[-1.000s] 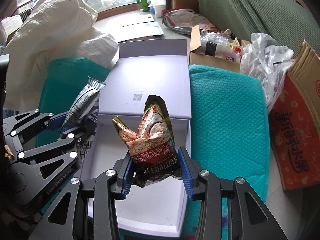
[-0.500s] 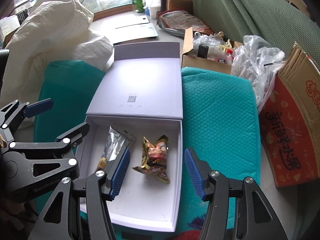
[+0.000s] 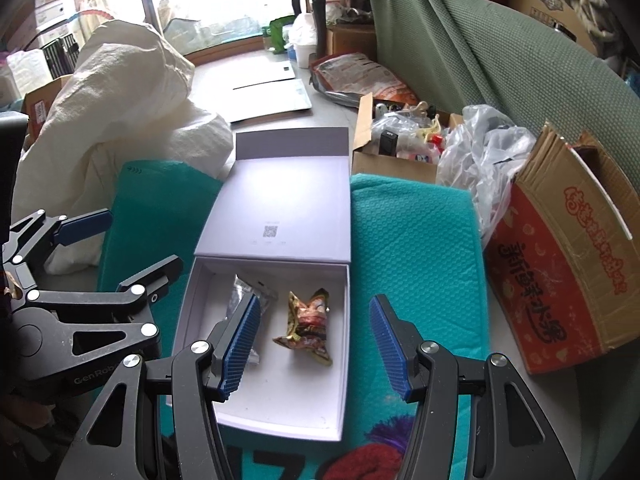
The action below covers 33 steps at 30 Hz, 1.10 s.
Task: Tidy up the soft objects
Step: 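Open both tools to drop the pouch and chip bag into the box, then move both open tools back over the remaining pile on the mat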
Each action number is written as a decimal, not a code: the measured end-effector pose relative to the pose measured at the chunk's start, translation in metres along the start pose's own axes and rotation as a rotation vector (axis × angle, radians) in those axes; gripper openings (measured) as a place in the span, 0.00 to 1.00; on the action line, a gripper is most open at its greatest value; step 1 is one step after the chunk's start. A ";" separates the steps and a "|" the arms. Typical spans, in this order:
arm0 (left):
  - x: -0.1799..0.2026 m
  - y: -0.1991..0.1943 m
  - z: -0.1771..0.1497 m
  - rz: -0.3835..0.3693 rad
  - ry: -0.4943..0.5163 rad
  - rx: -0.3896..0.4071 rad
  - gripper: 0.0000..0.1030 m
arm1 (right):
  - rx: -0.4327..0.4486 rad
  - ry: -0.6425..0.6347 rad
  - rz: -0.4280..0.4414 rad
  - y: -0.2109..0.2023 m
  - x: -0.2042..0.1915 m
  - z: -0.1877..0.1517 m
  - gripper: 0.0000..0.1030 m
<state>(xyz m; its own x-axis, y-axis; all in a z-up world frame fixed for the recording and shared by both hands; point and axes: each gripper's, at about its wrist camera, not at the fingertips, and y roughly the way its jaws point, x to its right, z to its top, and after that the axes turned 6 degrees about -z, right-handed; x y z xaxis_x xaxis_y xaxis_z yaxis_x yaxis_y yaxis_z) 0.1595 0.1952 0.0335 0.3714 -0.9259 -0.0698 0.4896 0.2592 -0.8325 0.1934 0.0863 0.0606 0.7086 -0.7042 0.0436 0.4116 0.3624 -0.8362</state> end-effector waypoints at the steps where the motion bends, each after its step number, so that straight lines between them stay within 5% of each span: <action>1: 0.002 -0.005 0.001 -0.003 0.006 0.005 0.80 | 0.007 -0.002 -0.002 -0.006 0.001 0.001 0.55; 18: 0.043 -0.084 0.026 -0.078 0.105 0.091 0.80 | 0.070 0.073 -0.053 -0.096 0.036 -0.009 0.56; 33: 0.105 -0.127 0.012 -0.211 0.227 0.086 0.80 | 0.056 0.202 -0.132 -0.157 0.073 -0.055 0.55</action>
<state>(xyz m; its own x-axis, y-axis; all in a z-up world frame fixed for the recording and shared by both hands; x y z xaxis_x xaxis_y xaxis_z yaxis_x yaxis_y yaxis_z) 0.1457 0.0689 0.1381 0.0737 -0.9969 -0.0291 0.6059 0.0679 -0.7926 0.1487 -0.0554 0.1652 0.5198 -0.8535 0.0359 0.5283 0.2881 -0.7987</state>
